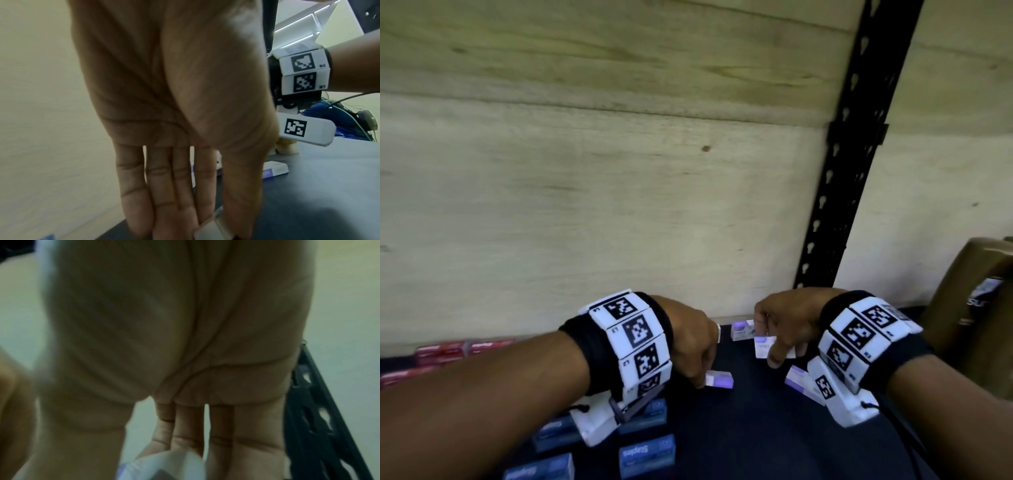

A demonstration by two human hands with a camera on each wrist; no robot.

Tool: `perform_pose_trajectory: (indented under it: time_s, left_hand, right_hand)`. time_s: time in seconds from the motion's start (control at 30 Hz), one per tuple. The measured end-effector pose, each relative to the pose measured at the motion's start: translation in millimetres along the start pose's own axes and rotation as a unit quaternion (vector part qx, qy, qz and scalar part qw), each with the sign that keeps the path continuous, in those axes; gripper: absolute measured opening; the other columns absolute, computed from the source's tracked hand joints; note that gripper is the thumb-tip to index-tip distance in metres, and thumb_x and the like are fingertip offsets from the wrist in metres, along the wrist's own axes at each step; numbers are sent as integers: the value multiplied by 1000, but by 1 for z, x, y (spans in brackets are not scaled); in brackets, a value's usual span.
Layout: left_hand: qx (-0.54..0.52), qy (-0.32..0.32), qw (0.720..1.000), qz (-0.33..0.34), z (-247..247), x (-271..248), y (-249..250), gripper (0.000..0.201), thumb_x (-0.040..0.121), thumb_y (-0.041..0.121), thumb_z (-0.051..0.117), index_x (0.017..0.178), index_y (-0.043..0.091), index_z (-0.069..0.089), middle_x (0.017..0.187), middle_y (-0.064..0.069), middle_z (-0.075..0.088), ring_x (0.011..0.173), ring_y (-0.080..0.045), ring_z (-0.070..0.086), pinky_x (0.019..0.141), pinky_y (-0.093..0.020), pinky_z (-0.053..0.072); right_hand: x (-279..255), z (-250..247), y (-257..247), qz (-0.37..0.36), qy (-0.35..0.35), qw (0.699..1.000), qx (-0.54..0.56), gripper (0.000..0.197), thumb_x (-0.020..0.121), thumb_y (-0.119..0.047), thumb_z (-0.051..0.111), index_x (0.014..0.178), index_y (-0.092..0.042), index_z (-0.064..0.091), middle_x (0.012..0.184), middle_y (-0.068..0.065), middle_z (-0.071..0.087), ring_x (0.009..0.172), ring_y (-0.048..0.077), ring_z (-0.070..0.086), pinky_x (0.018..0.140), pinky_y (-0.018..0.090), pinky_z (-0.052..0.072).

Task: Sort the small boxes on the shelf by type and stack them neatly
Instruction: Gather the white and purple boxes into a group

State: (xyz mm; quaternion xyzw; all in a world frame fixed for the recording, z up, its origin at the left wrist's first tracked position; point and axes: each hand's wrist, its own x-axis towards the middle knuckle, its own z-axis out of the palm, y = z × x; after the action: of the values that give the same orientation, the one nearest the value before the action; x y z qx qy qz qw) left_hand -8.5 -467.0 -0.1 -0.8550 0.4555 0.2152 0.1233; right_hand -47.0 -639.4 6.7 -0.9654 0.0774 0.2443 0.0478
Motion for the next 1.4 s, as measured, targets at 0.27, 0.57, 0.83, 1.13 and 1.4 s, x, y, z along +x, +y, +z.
perform_pose_trajectory:
  time_s: [0.27, 0.57, 0.83, 1.13, 1.4]
  left_hand:
    - [6, 12, 1000, -5, 5, -12, -7, 29, 96, 34, 57, 122, 23, 66, 116, 2, 67, 96, -16, 59, 80, -29, 46]
    - [-17, 60, 998, 18, 13, -13, -4, 29, 96, 18, 54, 119, 22, 37, 74, 4, 49, 62, -15, 46, 61, -33, 41]
    - [3, 14, 999, 32, 8, -22, -1, 31, 100, 19, 45, 128, 30, 54, 76, 12, 43, 64, -4, 43, 64, -26, 38]
    - [9, 40, 999, 5, 10, -21, -2, 35, 95, 12, 57, 128, 19, 60, 93, 2, 57, 83, -16, 54, 77, -31, 51]
    - [73, 103, 991, -36, 13, -13, -3, 31, 96, 37, 60, 117, 15, 63, 104, -7, 57, 88, -24, 56, 66, -32, 39]
  right_hand:
    - [7, 10, -5, -29, -6, 999, 27, 29, 80, -8, 80, 96, -20, 59, 101, 10, 66, 83, 25, 67, 87, 44, 58]
    - [6, 16, -8, -42, 18, 999, -9, 25, 82, -10, 76, 95, -24, 60, 94, 0, 64, 81, 19, 67, 81, 31, 57]
    - [0, 17, -9, -79, -16, 994, 75, 30, 89, -3, 68, 111, -20, 58, 119, 21, 62, 77, 25, 61, 82, 44, 60]
    - [4, 17, -10, -99, -3, 995, 18, 23, 91, -6, 66, 107, -23, 66, 115, 16, 65, 65, 17, 62, 74, 34, 59]
    - [8, 18, -11, -123, 45, 991, -26, 31, 89, -9, 67, 109, -32, 66, 103, -3, 62, 92, 23, 68, 79, 33, 58]
